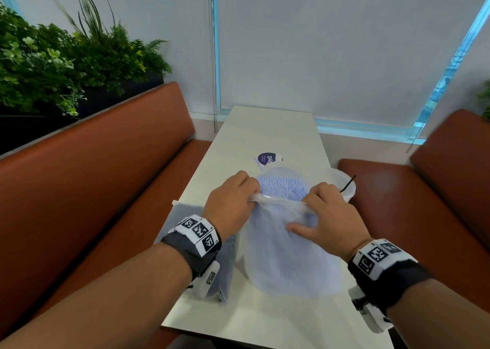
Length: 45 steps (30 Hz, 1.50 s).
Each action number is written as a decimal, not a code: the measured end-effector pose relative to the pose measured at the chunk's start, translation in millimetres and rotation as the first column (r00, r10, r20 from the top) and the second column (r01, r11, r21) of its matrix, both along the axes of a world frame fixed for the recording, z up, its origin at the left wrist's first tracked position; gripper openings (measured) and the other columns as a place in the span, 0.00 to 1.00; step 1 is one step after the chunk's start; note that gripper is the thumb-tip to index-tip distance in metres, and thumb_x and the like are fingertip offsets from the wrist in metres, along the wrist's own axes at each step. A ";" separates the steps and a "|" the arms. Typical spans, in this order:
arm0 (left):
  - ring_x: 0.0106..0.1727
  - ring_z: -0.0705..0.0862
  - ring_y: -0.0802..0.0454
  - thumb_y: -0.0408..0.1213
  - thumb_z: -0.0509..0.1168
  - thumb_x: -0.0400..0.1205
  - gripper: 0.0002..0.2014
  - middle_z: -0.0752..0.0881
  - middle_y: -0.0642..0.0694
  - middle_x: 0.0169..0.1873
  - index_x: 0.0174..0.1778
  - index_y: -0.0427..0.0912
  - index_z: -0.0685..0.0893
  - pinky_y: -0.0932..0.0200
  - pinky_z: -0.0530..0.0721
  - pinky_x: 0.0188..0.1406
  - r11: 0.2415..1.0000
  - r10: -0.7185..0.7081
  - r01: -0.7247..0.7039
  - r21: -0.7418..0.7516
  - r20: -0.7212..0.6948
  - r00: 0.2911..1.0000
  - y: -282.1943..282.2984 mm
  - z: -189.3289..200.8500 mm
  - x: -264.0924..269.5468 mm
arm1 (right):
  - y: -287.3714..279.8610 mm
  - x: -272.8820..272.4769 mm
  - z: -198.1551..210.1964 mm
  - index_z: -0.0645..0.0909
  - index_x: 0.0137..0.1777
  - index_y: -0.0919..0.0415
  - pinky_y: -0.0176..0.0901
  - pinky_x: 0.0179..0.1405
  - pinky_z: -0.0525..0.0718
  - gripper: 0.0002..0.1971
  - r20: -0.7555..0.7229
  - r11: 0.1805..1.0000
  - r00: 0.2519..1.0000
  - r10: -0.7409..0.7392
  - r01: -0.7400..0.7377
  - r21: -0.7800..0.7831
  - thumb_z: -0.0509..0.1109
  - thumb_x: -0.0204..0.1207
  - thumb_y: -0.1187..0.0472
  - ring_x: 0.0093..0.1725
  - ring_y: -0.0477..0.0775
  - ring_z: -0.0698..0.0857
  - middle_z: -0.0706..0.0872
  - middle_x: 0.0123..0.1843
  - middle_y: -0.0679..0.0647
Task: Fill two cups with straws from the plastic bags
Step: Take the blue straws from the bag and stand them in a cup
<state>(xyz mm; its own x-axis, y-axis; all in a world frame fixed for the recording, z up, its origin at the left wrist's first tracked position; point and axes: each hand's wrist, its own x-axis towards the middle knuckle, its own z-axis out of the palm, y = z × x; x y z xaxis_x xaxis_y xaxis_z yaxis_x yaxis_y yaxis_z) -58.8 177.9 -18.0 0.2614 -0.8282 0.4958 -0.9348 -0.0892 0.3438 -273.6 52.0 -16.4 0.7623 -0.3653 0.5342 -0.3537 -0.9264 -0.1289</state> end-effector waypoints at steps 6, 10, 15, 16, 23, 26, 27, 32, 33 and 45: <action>0.47 0.79 0.50 0.53 0.75 0.73 0.18 0.78 0.46 0.51 0.51 0.44 0.89 0.56 0.84 0.40 0.979 -0.199 0.200 -0.029 0.023 0.980 18.0 -20.7 -12.3 | -0.3 2.1 -17.1 0.79 0.29 0.61 0.43 0.13 0.71 0.20 0.093 0.983 0.994 -0.063 0.078 -0.166 0.90 0.46 0.70 0.32 0.62 0.81 0.79 0.34 0.55; 0.47 0.78 0.55 0.60 0.71 0.74 0.20 0.74 0.50 0.48 0.38 0.44 0.87 0.63 0.79 0.49 0.977 -0.197 0.163 -0.136 -0.294 0.935 18.3 -30.6 -18.9 | 3.8 -0.7 -27.7 0.82 0.31 0.60 0.56 0.40 0.84 0.15 0.211 0.994 0.972 -0.107 0.103 0.029 0.85 0.55 0.54 0.46 0.62 0.82 0.82 0.48 0.57; 0.63 0.73 0.63 0.47 0.75 0.80 0.19 0.73 0.57 0.59 0.23 0.58 0.79 0.70 0.69 0.64 0.973 -0.080 -0.048 -0.227 -0.523 0.848 10.5 -34.6 -29.2 | 9.7 -8.1 -38.1 0.78 0.33 0.46 0.19 0.70 0.57 0.19 0.337 0.812 0.925 -0.176 -0.056 0.581 0.68 0.73 0.32 0.78 0.28 0.63 0.68 0.80 0.51; 0.68 0.70 0.64 0.45 0.76 0.79 0.18 0.72 0.59 0.64 0.24 0.57 0.80 0.69 0.66 0.67 0.979 -0.042 -0.074 -0.192 -0.539 0.841 8.7 -34.9 -31.7 | 11.0 -4.9 -38.2 0.77 0.31 0.46 0.14 0.65 0.57 0.21 0.356 0.764 0.903 -0.239 -0.051 0.643 0.68 0.75 0.31 0.75 0.20 0.62 0.69 0.80 0.50; 0.64 0.84 0.42 0.44 0.82 0.67 0.31 0.81 0.40 0.66 0.60 0.63 0.72 0.36 0.84 0.66 0.996 -0.063 -0.043 -0.079 -0.953 0.297 0.4 -23.6 -36.4 | 4.9 14.7 -33.6 0.69 0.64 0.46 0.30 0.39 0.76 0.20 0.293 0.373 0.763 -0.576 -0.074 0.925 0.75 0.78 0.55 0.50 0.38 0.83 0.82 0.58 0.44; 0.66 0.82 0.45 0.37 0.81 0.71 0.33 0.80 0.46 0.65 0.65 0.63 0.72 0.38 0.82 0.69 0.992 -0.124 0.045 -0.116 -0.883 0.452 -2.7 -18.2 -37.1 | 4.6 21.9 -21.8 0.66 0.71 0.43 0.40 0.48 0.78 0.25 0.282 0.310 0.758 -0.589 -0.111 0.944 0.68 0.75 0.55 0.53 0.46 0.83 0.80 0.59 0.47; 0.67 0.82 0.47 0.38 0.81 0.70 0.34 0.79 0.48 0.66 0.65 0.64 0.72 0.40 0.81 0.70 0.990 -0.142 0.052 -0.134 -0.865 0.481 -4.1 -13.7 -36.5 | 3.0 24.3 -17.4 0.69 0.70 0.41 0.44 0.49 0.80 0.26 0.305 0.316 0.758 -0.576 -0.137 0.939 0.66 0.71 0.55 0.51 0.49 0.83 0.81 0.59 0.50; 0.66 0.82 0.55 0.48 0.81 0.67 0.38 0.79 0.57 0.68 0.69 0.72 0.70 0.46 0.81 0.70 0.985 -0.168 0.069 -0.159 -0.774 0.610 -1.8 -2.6 -25.8 | 1.0 23.9 -7.6 0.80 0.57 0.33 0.36 0.29 0.75 0.27 0.336 0.351 0.784 -0.522 -0.161 0.922 0.57 0.62 0.60 0.30 0.43 0.77 0.82 0.43 0.51; 0.67 0.81 0.57 0.45 0.82 0.69 0.39 0.79 0.58 0.69 0.71 0.70 0.69 0.46 0.80 0.71 0.987 -0.158 0.082 -0.137 -0.772 0.615 1.0 -4.0 -25.1 | 1.8 22.3 -10.4 0.81 0.58 0.35 0.38 0.32 0.76 0.27 0.318 0.346 0.800 -0.509 -0.149 0.926 0.57 0.63 0.61 0.35 0.44 0.79 0.84 0.48 0.51; 0.80 0.71 0.53 0.43 0.87 0.67 0.55 0.70 0.53 0.80 0.85 0.52 0.60 0.44 0.70 0.81 0.977 -0.120 0.210 0.022 -0.760 0.639 11.5 -3.6 -17.6 | -2.4 17.8 -15.2 0.76 0.76 0.44 0.49 0.73 0.74 0.27 0.226 0.381 0.855 -0.467 -0.036 0.924 0.64 0.76 0.40 0.68 0.46 0.79 0.80 0.67 0.38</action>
<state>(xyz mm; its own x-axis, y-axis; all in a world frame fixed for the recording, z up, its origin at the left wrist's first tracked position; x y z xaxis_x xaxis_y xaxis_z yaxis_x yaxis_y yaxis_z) -76.4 189.4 -21.6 0.3601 -0.9269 0.1057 -0.3618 -0.0344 0.9316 -255.9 49.6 -31.6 0.3881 -0.9216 -0.0002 -0.2018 -0.0848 -0.9758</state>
